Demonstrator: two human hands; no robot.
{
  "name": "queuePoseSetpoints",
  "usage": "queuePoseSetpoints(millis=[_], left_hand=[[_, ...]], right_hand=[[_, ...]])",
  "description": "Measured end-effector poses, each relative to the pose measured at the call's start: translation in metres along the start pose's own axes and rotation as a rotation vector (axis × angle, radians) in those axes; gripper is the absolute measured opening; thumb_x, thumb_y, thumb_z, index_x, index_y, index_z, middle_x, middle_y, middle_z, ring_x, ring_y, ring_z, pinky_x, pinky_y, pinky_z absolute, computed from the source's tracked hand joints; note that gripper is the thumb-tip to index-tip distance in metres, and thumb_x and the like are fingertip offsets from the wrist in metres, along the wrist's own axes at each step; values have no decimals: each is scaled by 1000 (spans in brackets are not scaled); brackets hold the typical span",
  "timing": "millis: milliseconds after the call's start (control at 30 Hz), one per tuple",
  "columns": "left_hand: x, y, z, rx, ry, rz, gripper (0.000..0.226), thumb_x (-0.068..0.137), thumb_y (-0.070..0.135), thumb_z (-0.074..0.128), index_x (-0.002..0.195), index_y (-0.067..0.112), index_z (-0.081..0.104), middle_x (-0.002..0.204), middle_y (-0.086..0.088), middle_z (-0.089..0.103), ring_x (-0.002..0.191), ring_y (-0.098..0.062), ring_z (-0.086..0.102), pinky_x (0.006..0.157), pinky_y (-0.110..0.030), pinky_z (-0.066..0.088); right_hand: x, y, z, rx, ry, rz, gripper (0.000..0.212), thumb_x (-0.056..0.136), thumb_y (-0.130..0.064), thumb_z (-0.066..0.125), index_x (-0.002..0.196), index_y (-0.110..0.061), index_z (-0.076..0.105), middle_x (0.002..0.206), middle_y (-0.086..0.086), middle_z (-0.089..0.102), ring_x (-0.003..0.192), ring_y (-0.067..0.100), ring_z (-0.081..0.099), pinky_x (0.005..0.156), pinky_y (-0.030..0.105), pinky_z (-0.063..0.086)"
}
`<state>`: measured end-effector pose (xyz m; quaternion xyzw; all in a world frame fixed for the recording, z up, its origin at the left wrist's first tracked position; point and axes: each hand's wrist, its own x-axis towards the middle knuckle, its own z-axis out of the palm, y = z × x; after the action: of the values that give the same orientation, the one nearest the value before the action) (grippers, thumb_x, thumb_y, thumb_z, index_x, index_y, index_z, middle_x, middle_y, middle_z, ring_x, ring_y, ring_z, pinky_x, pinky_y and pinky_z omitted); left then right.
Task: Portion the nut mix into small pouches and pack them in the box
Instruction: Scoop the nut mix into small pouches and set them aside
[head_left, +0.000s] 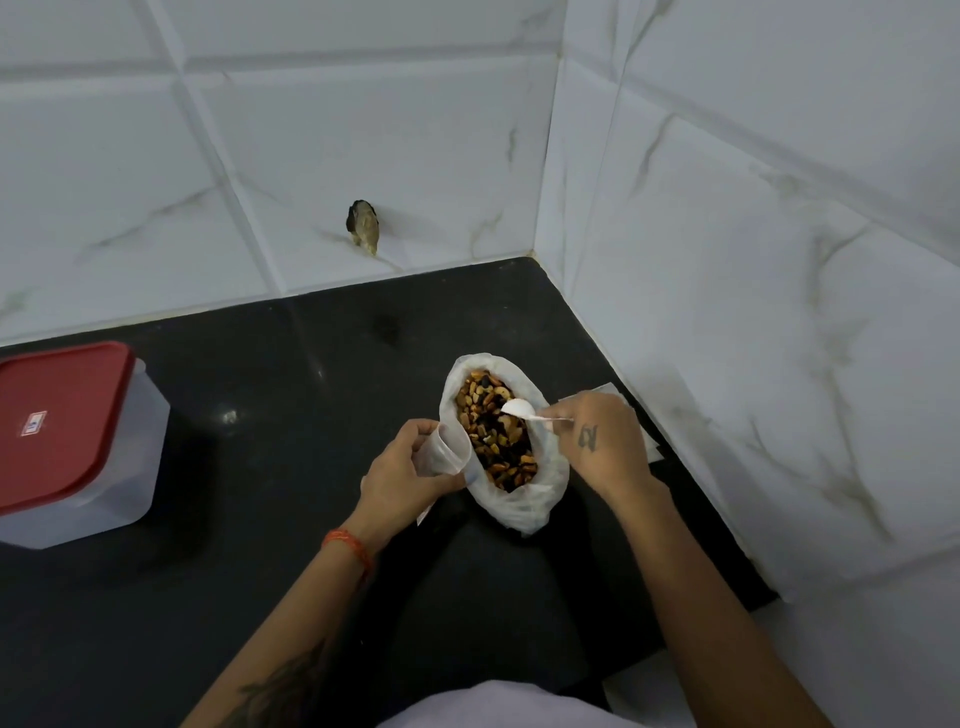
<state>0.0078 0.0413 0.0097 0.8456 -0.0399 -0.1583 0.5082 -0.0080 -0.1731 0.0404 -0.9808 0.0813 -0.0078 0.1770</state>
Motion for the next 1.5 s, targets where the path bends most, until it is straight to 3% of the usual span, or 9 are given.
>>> queuePoseSetpoints(millis=[133,300,500,667,800,900,1033,1400,1500], left_hand=[[-1,-1,0,0,-27,15,56,71,26,82,115,32,48,105,18,53,102,-6,51,77,-15,40],[1,-7,1,79,-34,-7,59,68,39,81,115,41,45,108,21,52,109,-10,50,103,-45,41],[3,-10,4,98,-26,3,60,61,54,80,108,51,43,113,21,54,114,-10,51,106,-49,36],[4,-9,6,75,-38,14,59,64,47,82,109,48,43,118,20,53,119,-11,49,107,-48,36],[5,-9,7,63,-33,16,60,67,40,82,114,43,45,124,14,54,119,-10,48,107,-45,37],[6,-10,8,65,-28,29,60,67,39,82,114,42,46,122,14,55,117,-9,49,107,-45,38],[6,-12,9,66,-36,41,59,67,39,82,113,45,45,121,16,55,119,-10,49,108,-47,36],[8,-9,7,61,-67,59,60,68,38,82,116,39,46,123,15,53,118,-7,46,109,-40,36],[7,-7,6,44,-84,69,60,70,34,81,118,35,45,124,12,52,116,-6,45,102,-28,38]], right_hand=[[-4,-10,13,-22,-6,-6,23,93,-24,55,112,-20,68,89,-2,65,81,12,58,69,20,43],[-4,-14,0,-51,-50,7,28,91,-26,58,117,-23,67,102,0,69,91,16,62,76,23,47],[-7,-16,8,-18,-49,57,26,91,-23,57,115,-20,69,103,2,70,91,16,63,76,21,46],[5,-10,-1,134,-138,209,24,89,-21,54,93,-11,75,84,9,72,70,19,64,78,32,54],[3,-19,6,68,-132,173,23,90,-24,55,90,-12,75,78,2,69,71,15,62,68,26,50],[8,-18,1,358,-231,323,16,86,-16,61,84,-5,73,62,3,65,56,13,59,59,23,47],[8,-2,-5,779,-285,518,11,82,-6,67,89,1,71,67,10,69,42,10,56,42,17,38],[7,10,7,1000,-389,625,6,84,-7,66,87,-9,70,67,6,68,45,7,53,39,13,37],[7,9,9,1029,-385,642,8,84,-8,66,90,-7,71,69,7,68,44,6,53,39,13,38]])
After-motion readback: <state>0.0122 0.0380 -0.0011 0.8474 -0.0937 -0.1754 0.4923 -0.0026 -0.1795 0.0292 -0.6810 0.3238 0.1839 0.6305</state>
